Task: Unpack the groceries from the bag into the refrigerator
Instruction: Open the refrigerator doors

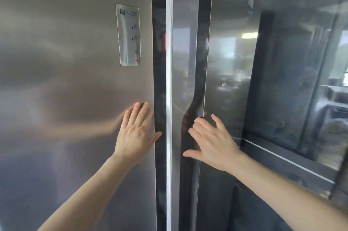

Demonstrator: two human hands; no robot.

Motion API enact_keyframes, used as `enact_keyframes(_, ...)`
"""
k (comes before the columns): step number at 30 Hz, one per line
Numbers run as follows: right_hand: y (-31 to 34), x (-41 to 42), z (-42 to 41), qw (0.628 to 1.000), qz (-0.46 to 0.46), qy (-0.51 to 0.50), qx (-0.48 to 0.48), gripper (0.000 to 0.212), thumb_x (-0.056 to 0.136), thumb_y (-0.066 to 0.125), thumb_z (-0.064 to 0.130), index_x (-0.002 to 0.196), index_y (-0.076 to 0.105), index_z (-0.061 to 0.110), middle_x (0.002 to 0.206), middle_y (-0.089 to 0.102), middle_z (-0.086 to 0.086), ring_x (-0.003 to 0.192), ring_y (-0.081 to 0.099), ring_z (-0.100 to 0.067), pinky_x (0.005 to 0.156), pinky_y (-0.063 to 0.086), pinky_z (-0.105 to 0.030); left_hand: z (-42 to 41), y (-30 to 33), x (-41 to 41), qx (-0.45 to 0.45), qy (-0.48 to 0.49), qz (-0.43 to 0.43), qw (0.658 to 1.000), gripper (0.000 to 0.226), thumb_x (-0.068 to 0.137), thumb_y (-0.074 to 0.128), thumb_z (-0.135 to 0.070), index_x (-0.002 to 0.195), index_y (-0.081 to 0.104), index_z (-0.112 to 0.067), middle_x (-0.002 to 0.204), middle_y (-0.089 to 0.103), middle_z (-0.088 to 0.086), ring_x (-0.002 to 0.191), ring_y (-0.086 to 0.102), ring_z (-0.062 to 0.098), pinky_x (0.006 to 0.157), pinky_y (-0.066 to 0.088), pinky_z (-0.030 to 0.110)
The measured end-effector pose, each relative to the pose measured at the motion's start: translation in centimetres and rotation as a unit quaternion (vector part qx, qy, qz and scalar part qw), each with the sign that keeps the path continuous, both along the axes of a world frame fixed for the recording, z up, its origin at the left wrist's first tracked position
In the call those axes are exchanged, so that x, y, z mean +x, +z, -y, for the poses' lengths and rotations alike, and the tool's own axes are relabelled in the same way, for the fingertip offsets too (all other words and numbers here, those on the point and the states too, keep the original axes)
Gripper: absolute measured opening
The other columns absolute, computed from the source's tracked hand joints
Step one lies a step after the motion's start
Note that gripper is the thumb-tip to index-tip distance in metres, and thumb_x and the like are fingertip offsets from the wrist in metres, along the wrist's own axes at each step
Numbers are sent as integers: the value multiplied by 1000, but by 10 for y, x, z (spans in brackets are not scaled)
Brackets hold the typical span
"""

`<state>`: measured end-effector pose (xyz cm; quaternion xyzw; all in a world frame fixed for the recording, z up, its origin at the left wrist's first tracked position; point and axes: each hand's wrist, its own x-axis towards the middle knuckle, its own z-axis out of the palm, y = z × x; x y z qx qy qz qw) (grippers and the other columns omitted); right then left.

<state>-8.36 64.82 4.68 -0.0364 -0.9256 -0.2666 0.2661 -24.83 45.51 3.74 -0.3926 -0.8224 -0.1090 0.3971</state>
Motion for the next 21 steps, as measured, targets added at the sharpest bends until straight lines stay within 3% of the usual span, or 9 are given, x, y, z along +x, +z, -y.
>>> enact_keyframes(4, -7, 28, -11, 999, -37, -10, -8, 75, 89, 17, 74, 99, 64, 17, 106, 62, 2, 119, 45, -17, 108, 27, -47, -18, 3, 12, 44, -44, 56, 997, 77, 87, 24, -66, 144, 37, -16, 156, 23, 7, 146, 13, 28, 118, 17, 48)
enact_keyframes(9, -13, 66, -26, 991, -130, 16, 18, 55, 89, 41, 65, 87, 64, 15, 97, 63, 1, 115, 52, -20, 100, 38, -43, -52, 4, 34, 33, -133, 75, 988, 85, 88, 9, -71, 146, 32, -13, 158, 17, 5, 147, 10, 26, 118, 12, 42)
enact_keyframes(13, -16, 97, -37, 987, -159, -13, 30, 50, 89, 43, 60, 85, 61, 13, 98, 63, -2, 116, 49, -21, 97, 38, -42, -73, 3, 60, 55, -212, 77, 973, 81, 92, 17, -66, 150, 23, -10, 158, 15, 6, 147, 8, 23, 119, 6, 36)
enact_keyframes(16, -18, 122, -42, 985, -165, -44, 19, 52, 89, 41, 58, 82, 62, 11, 98, 64, -4, 116, 48, -22, 96, 35, -40, -82, 6, 79, 75, -266, 81, 958, 79, 93, 18, -67, 147, 31, -10, 156, 20, 11, 146, 15, 28, 118, 14, 40)
enact_keyframes(21, -18, 163, -35, 959, -242, -93, -117, 42, 88, 43, 52, 81, 61, 15, 97, 56, 2, 102, 55, -23, 85, 34, -30, -98, 3, 108, 67, -330, 74, 939, 70, 95, 30, -60, 149, 26, -16, 158, 16, 11, 147, 11, 26, 117, 19, 43)
